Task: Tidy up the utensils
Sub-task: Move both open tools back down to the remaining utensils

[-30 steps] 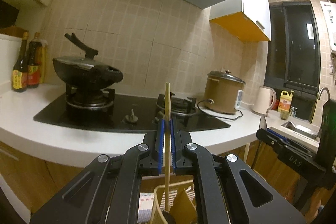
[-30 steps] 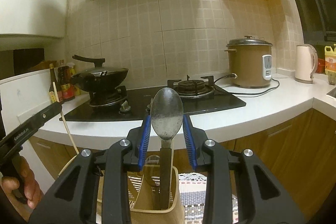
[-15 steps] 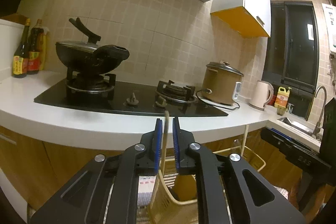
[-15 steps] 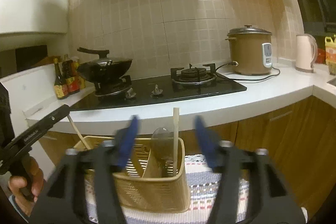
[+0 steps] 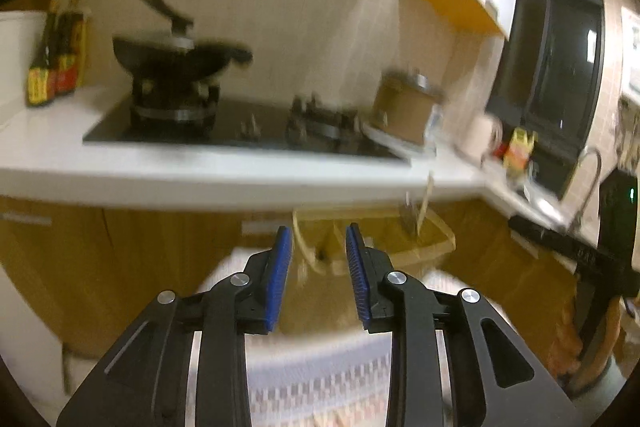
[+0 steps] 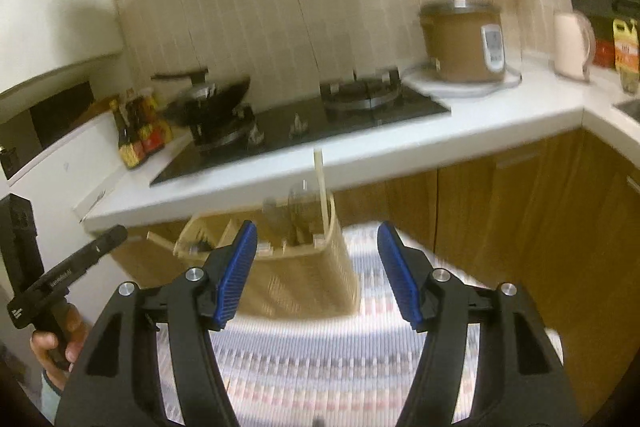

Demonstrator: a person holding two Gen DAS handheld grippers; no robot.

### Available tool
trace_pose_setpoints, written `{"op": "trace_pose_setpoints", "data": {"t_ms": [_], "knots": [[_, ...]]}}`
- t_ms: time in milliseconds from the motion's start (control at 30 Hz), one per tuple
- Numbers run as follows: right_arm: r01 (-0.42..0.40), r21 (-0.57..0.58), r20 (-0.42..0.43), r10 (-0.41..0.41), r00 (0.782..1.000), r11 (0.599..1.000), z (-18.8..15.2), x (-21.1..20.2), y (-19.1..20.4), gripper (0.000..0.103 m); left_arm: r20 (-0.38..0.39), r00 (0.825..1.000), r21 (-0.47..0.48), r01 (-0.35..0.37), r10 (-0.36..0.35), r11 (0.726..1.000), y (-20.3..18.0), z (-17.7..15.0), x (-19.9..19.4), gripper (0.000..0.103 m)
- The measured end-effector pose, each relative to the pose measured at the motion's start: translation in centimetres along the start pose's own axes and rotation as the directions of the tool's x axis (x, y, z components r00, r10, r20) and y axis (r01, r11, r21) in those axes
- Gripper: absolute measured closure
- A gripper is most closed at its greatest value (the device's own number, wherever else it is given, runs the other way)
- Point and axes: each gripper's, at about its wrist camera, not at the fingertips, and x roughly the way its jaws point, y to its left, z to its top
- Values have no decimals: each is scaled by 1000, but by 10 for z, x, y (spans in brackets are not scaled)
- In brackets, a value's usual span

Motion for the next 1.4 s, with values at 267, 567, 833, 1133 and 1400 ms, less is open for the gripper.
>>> {"op": "trace_pose_setpoints", "data": {"t_ms": [267,567,833,1133,1400], "knots": [[-23,6,-303,24,953,1000,-39,7,0,44,-351,934,76,-45,69,996,-8,-65,16,76],[-48,-42,-617,12,787,998,-126,36,12,50,-560,827,-23,42,-48,999,5,-130,39,76],[-22,-107,-677,-56,734,994,-163,47,18,61,-617,787,-6,28,-26,1000,4,-148,48,76],[-10,-244,-677,-163,717,970,-180,51,36,69,-620,781,122,-2,78,993,-19,-154,58,76],[-23,-330,-672,-218,708,944,-187,53,51,92,-587,785,255,-54,199,965,-44,-157,69,93]]}}
